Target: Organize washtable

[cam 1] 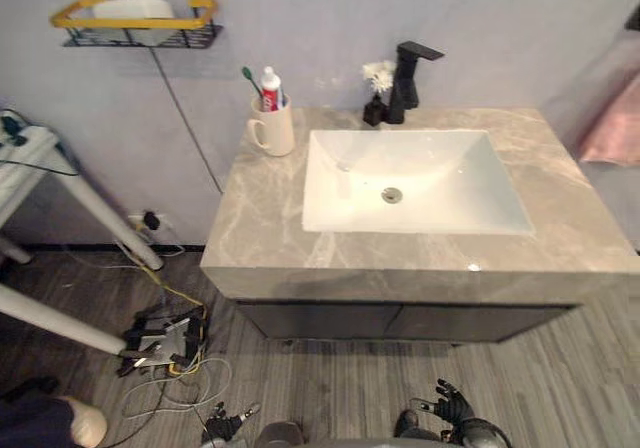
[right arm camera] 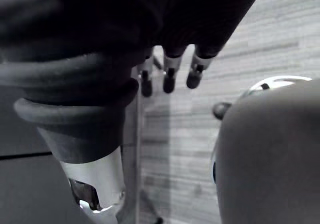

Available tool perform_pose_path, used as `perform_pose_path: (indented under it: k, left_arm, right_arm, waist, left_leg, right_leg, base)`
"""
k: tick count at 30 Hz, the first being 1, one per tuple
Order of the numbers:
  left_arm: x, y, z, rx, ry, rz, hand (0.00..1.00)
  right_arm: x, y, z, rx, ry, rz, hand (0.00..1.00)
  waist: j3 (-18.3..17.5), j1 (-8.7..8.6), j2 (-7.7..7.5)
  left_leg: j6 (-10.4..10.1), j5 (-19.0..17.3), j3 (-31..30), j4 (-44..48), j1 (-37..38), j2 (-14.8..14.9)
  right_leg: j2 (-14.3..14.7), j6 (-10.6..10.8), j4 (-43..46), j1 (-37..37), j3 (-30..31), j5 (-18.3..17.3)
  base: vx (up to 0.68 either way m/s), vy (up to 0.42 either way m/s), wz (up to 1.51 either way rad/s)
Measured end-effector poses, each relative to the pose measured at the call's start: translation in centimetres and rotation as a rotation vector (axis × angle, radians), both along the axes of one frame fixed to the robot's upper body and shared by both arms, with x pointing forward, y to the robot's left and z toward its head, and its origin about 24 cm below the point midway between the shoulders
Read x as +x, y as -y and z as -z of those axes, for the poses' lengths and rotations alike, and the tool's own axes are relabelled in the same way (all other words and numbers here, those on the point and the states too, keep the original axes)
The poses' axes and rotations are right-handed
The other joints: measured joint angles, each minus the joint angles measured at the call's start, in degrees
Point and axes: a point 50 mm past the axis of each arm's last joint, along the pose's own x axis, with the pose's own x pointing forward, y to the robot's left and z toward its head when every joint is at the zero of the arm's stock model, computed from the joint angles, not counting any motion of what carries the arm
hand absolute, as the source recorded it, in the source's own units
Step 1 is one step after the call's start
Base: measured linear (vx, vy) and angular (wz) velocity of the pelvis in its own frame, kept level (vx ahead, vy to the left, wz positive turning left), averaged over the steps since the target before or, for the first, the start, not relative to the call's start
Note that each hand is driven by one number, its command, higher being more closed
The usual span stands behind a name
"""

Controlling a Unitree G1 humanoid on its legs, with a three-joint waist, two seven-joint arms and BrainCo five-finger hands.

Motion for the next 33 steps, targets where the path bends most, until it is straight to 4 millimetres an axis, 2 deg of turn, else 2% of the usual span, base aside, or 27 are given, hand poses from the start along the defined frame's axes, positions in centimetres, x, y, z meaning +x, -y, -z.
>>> perform_pose_path:
  k: [1, 3, 4, 5, 7, 8, 9, 11, 12, 13, 14, 15, 16, 17, 18, 19, 20, 22, 23, 25, 26, 27, 29, 30, 31, 32, 33]
  left_arm:
    - [0.1, -0.1, 0.0, 0.003, 0.000, 0.005, 0.00]
    - [0.7, -0.3, -0.2, 0.017, 0.005, 0.029, 0.00]
    - [0.6, 0.1, -0.1, 0.011, -0.004, 0.031, 0.00]
    - [0.5, 0.2, 0.0, 0.011, -0.011, 0.025, 0.00]
    - [0.2, -0.2, 0.0, 0.020, -0.017, 0.015, 0.00]
    - [0.0, -0.4, -0.1, 0.023, -0.018, 0.010, 0.00]
    - [-0.1, -0.5, -0.1, 0.023, -0.015, -0.006, 0.00]
    - [-0.8, -0.7, 0.1, 0.018, -0.029, -0.036, 0.00]
    - [-1.1, -1.2, 0.1, 0.017, -0.038, -0.067, 0.00]
    - [-1.3, -0.6, 0.3, -0.001, -0.047, -0.072, 0.00]
    - [-1.5, -0.4, 0.4, -0.010, -0.056, -0.074, 0.00]
    - [-1.7, 0.1, 0.6, -0.024, -0.067, -0.066, 0.00]
    - [-1.2, 0.6, 0.6, -0.030, -0.054, -0.040, 0.00]
    - [-0.9, 0.3, 0.4, -0.017, -0.041, -0.026, 0.00]
    - [-0.4, -0.3, 0.2, 0.005, -0.031, -0.004, 0.00]
    - [-0.5, 0.1, 0.3, -0.004, -0.037, -0.001, 0.00]
    - [-0.7, 0.2, 0.4, -0.008, -0.042, -0.003, 0.00]
    - [-0.6, 0.6, 0.4, -0.013, -0.043, 0.003, 0.00]
    - [-0.6, 0.6, 0.4, -0.013, -0.042, 0.003, 0.00]
    - [-0.6, 0.4, 0.3, -0.010, -0.033, -0.007, 0.00]
    - [-0.6, 0.4, 0.3, -0.008, -0.027, -0.019, 0.00]
    - [-0.9, 0.4, 0.4, -0.005, -0.037, -0.025, 0.00]
    - [-1.6, 0.8, 0.8, -0.017, -0.070, -0.026, 0.00]
    - [-1.7, 0.8, 0.9, -0.019, -0.076, -0.026, 0.00]
    - [-2.1, 0.9, 1.0, -0.024, -0.096, -0.025, 0.00]
    - [-2.2, 1.0, 1.1, -0.026, -0.102, -0.025, 0.00]
    - [-2.3, 0.9, 1.1, -0.025, -0.105, -0.031, 0.00]
  right_arm:
    - [0.1, 0.0, 0.0, 0.004, 0.005, 0.011, 0.00]
    - [0.0, 0.0, -0.2, 0.008, 0.017, 0.031, 0.00]
    - [-0.1, 0.2, -0.2, 0.005, 0.017, 0.030, 0.00]
    - [0.7, 0.2, -0.5, 0.003, 0.042, 0.021, 0.00]
    - [0.3, -0.4, -0.2, 0.021, 0.026, 0.023, 0.00]
    - [0.2, -0.7, -0.1, 0.027, 0.019, 0.021, 0.00]
    - [-0.2, -1.0, 0.1, 0.037, 0.001, 0.024, 0.00]
    - [-0.4, -1.1, 0.5, 0.034, -0.027, 0.003, 0.00]
    - [-0.2, -1.1, 0.6, 0.025, -0.045, -0.027, 0.00]
    - [-0.1, -1.0, 0.6, 0.010, -0.051, -0.051, 0.00]
    - [0.2, -0.8, 0.6, -0.007, -0.049, -0.077, 0.00]
    - [0.7, -0.5, 0.5, -0.052, -0.061, -0.162, 0.00]
    - [1.5, -0.7, 0.3, -0.089, -0.057, -0.254, 0.00]
    - [1.7, -1.3, 0.3, -0.098, -0.057, -0.307, 0.00]
    - [1.9, -2.4, 0.4, -0.108, -0.061, -0.408, 0.00]
    - [2.7, -3.3, 0.2, -0.121, -0.044, -0.488, 0.00]
    - [3.2, -3.9, 0.1, -0.124, -0.029, -0.525, 0.00]
    - [3.4, -5.6, 0.0, -0.127, -0.013, -0.630, 0.00]
    - [3.1, -5.8, 0.2, -0.128, -0.020, -0.650, 0.00]
    - [2.6, -6.1, 0.3, -0.130, -0.032, -0.676, 0.00]
    - [2.7, -6.0, 0.3, -0.135, -0.031, -0.679, 0.00]
    - [3.0, -5.2, 0.3, -0.157, -0.035, -0.682, 0.00]
    - [3.4, -4.2, 0.2, -0.185, -0.041, -0.683, 0.00]
    - [3.4, -4.0, 0.2, -0.189, -0.042, -0.681, 0.00]
    - [3.4, -3.5, 0.2, -0.196, -0.051, -0.673, 0.00]
    - [3.3, -3.4, 0.2, -0.198, -0.056, -0.670, 0.00]
    - [3.3, -3.2, 0.3, -0.198, -0.063, -0.669, 0.00]
  waist:
    - [0.3, -0.06, -0.10]
    - [0.9, -0.25, -0.11]
    - [1.3, 0.02, 0.99]
    - [1.7, -0.13, 1.51]
    - [1.3, 0.09, 0.53]
    - [1.0, 0.11, 0.15]
    - [0.8, 0.16, -0.24]
    - [-0.5, 0.55, -0.71]
    - [-1.1, 1.27, -0.78]
    - [-1.1, 1.55, 0.20]
    - [-1.4, 1.61, 0.59]
    - [-2.9, 1.76, 2.24]
    - [-2.5, 1.33, 1.46]
    - [-2.3, 1.38, 0.38]
    - [-2.5, 1.86, -0.18]
    - [-3.0, 2.85, 0.77]
    - [-3.2, 3.31, 1.42]
    - [-2.8, 2.94, 2.17]
    - [-2.8, 2.97, 2.13]
    - [-1.6, 3.10, 1.52]
    - [-1.1, 3.20, 0.89]
    - [-0.7, 3.20, 1.11]
    - [-0.3, 3.19, 1.89]
    - [-0.2, 3.19, 2.05]
    - [0.2, 3.21, 2.87]
    - [0.2, 3.33, 3.12]
    - [0.3, 3.38, 3.26]
  left_leg:
    - [0.6, -0.4, 0.7, 0.8, 0.0, -0.1]
    - [2.9, -1.1, 4.1, 3.3, -0.1, -0.4]
    - [3.7, -0.8, 5.9, 2.4, 0.2, 0.4]
    - [4.1, -0.7, 8.6, 1.8, 1.3, 1.3]
    - [4.2, -0.7, 11.7, 1.2, 2.7, 2.2]
    - [4.2, -0.7, 12.6, 1.1, 2.8, 2.4]
    - [4.0, -0.5, 15.1, 0.9, 2.8, 2.9]
    - [3.8, -0.4, 19.9, 1.2, 2.1, 3.7]
    - [3.8, -0.3, 23.1, 3.0, 1.3, 4.9]
    - [4.0, -0.2, 23.9, 2.2, 1.3, 5.4]
    - [4.6, 0.2, 23.9, 0.9, 1.3, 5.6]
    - [3.7, 2.0, 24.4, -2.1, 1.9, 6.7]
    - [2.2, 3.0, 26.0, -1.6, 2.5, 7.0]
    - [2.2, 3.0, 26.6, -0.8, 2.6, 6.6]
    - [2.1, 3.0, 28.0, 1.0, 2.6, 7.8]
    - [1.1, 3.6, 29.9, 1.7, 2.4, 10.7]
    - [0.7, 4.0, 31.2, 2.1, 2.4, 12.2]
    - [0.4, 4.7, 32.3, 5.0, 3.5, 16.2]
    - [0.2, 5.0, 31.9, 6.0, 3.7, 16.8]
    - [3.0, 6.5, 23.5, 12.7, 2.0, 18.0]
    - [2.0, 4.0, 15.1, 12.8, 1.3, 15.1]
    - [0.0, 1.2, 5.8, 12.0, 0.9, 10.0]
    - [-1.6, -0.8, -7.2, 10.6, -1.0, 2.4]
    - [-1.9, -1.0, -10.1, 10.2, -1.6, 1.1]
    - [-2.5, -1.3, -18.3, 9.0, -3.3, -1.8]
    - [-2.6, -1.2, -21.1, 7.9, -3.5, -2.4]
    - [-1.7, -2.3, -24.4, 6.4, -3.6, -2.8]
  right_leg:
    - [-0.3, 0.0, 0.7, -0.2, 0.0, 0.0]
    - [-1.4, -2.0, 1.4, -0.6, -0.3, 1.3]
    - [-1.9, -5.8, 2.9, -1.2, -1.8, -0.9]
    - [-4.8, -5.4, 17.5, -4.9, -5.7, -4.9]
    - [-5.2, -5.0, 27.1, -3.6, -7.9, -8.4]
    - [-5.1, -4.7, 28.7, -2.6, -9.0, -9.7]
    - [-5.5, -5.2, 30.1, -0.3, -12.4, -13.2]
    - [-7.4, -5.4, 29.2, 2.3, -17.3, -16.0]
    - [-5.7, -4.3, 24.3, 1.9, -19.3, -16.3]
    - [-2.5, -5.1, 20.4, 2.1, -18.9, -15.3]
    - [-0.9, -4.4, 17.1, 2.6, -18.3, -14.2]
    - [1.6, -3.0, 12.3, 2.9, -16.5, -13.1]
    - [-0.8, -4.0, 17.5, 1.1, -15.6, -16.4]
    - [-2.2, -3.1, 18.9, 0.4, -15.0, -17.0]
    - [-0.4, -1.8, 17.8, -0.4, -12.8, -17.3]
    - [3.7, -2.9, 13.1, -0.3, -10.6, -15.0]
    - [5.6, -3.5, 10.8, 0.0, -9.4, -13.7]
    - [11.0, -5.7, 4.9, 1.8, -5.9, -10.6]
    - [11.9, -6.1, 4.0, 2.3, -4.8, -10.1]
    - [13.9, -7.0, 2.1, 4.0, 0.1, -9.1]
    - [14.3, -7.1, 1.5, 4.1, 3.9, -8.4]
    - [14.9, -7.3, 0.5, 4.1, 9.3, -7.6]
    - [17.1, -7.3, -1.6, 3.9, 20.0, -5.7]
    - [17.8, -7.0, -2.1, 3.7, 22.5, -5.2]
    - [20.2, -6.7, -2.6, 2.4, 28.9, -4.2]
    - [21.2, -6.4, -2.5, 1.8, 31.3, -3.9]
    - [22.6, -5.9, -2.5, 1.2, 35.2, -3.1]
  base:
    - [-0.09, 0.151, -0.46]
    - [-0.11, 0.149, -0.46]
    - [-0.13, 0.111, -0.80]
    - [-0.12, 0.104, -0.87]
    - [-0.04, 0.059, -0.88]
    - [-0.01, -0.043, -0.97]
    - [-0.02, -0.068, -1.03]
    - [-0.01, -0.143, -1.46]
    - [-0.01, -0.159, -1.63]
    - [-0.02, -0.118, -1.40]
    - [-0.06, -0.069, -1.01]
    - [-0.03, -0.178, -0.70]
    - [0.02, -0.219, -0.53]
    - [0.04, -0.216, -0.43]
    - [0.00, -0.191, -0.83]
    - [-0.04, -0.208, -1.12]
    - [-0.03, -0.241, -1.26]
    - [-0.02, -0.173, -1.10]
    - [-0.02, -0.116, -0.99]
    - [-0.01, -0.105, -1.17]
    - [-0.01, -0.032, -1.87]
    - [-0.01, 0.031, -2.11]
    - [0.00, 0.082, -2.48]
    - [-0.04, 0.174, -2.98]
    - [-0.06, 0.190, -2.36]
    - [-0.07, 0.220, -2.84]
    - [-0.05, 0.230, -2.56]
